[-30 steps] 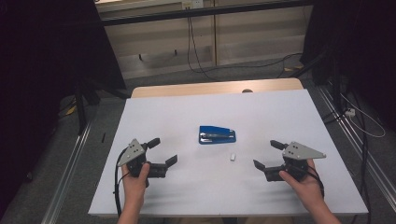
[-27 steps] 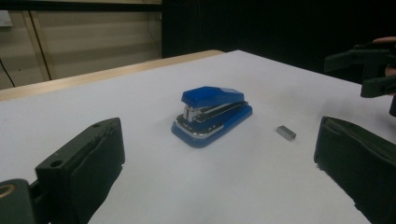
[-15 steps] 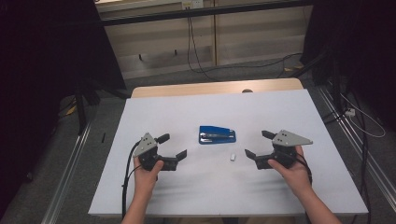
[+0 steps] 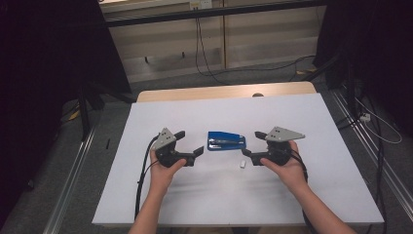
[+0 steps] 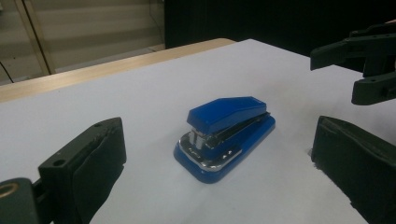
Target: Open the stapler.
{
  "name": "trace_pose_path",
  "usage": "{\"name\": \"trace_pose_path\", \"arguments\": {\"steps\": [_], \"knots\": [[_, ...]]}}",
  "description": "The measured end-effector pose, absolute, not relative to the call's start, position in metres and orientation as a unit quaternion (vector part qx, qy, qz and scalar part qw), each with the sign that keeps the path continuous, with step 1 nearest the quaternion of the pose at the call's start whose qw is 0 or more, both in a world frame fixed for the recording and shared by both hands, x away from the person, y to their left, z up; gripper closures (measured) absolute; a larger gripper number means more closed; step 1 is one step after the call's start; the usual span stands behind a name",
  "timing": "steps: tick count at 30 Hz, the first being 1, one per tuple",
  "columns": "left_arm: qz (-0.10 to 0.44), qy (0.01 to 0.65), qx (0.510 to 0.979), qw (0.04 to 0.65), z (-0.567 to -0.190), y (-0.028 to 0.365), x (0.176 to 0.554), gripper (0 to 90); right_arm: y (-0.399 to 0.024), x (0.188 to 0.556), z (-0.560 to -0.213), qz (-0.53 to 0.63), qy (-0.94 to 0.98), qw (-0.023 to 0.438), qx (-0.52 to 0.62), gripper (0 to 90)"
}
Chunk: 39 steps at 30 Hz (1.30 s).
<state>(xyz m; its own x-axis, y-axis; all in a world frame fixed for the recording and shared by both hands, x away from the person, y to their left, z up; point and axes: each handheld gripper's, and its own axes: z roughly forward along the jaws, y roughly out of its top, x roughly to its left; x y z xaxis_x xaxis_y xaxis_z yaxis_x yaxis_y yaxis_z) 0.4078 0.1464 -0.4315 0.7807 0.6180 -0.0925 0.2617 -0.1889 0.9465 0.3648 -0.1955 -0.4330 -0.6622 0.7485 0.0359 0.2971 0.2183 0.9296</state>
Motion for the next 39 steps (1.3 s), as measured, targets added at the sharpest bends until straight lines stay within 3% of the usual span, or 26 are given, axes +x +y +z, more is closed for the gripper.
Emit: {"name": "trace_pose_path", "arguments": {"steps": [10, 21, 22, 25, 26, 33, 39], "knots": [[0.154, 0.310, 0.755, 0.557, -0.431, 0.142, 0.424, 3.7, -0.177, 0.381, -0.428, 0.516, 0.755, 0.212, 0.345, 22.3], [0.153, 0.309, 0.757, 0.555, -0.424, 0.141, 0.434, 5.2, -0.171, 0.389, -0.421, 0.516, 0.756, 0.206, 0.345, 37.0], [0.153, 0.309, 0.757, 0.556, -0.423, 0.139, 0.436, 5.5, -0.170, 0.391, -0.420, 0.516, 0.758, 0.205, 0.343, 43.3], [0.150, 0.308, 0.756, 0.558, -0.422, 0.137, 0.439, 6.8, -0.169, 0.393, -0.420, 0.513, 0.761, 0.203, 0.342, 48.0], [0.150, 0.308, 0.759, 0.553, -0.420, 0.134, 0.442, 6.8, -0.169, 0.394, -0.421, 0.507, 0.765, 0.198, 0.343, 58.4], [0.141, 0.313, 0.760, 0.552, -0.417, 0.126, 0.454, 7.9, -0.166, 0.403, -0.424, 0.490, 0.780, 0.180, 0.344, 82.6], [0.135, 0.323, 0.755, 0.554, -0.418, 0.123, 0.461, 8.1, -0.159, 0.408, -0.425, 0.473, 0.797, 0.176, 0.331, 90.0]]}}
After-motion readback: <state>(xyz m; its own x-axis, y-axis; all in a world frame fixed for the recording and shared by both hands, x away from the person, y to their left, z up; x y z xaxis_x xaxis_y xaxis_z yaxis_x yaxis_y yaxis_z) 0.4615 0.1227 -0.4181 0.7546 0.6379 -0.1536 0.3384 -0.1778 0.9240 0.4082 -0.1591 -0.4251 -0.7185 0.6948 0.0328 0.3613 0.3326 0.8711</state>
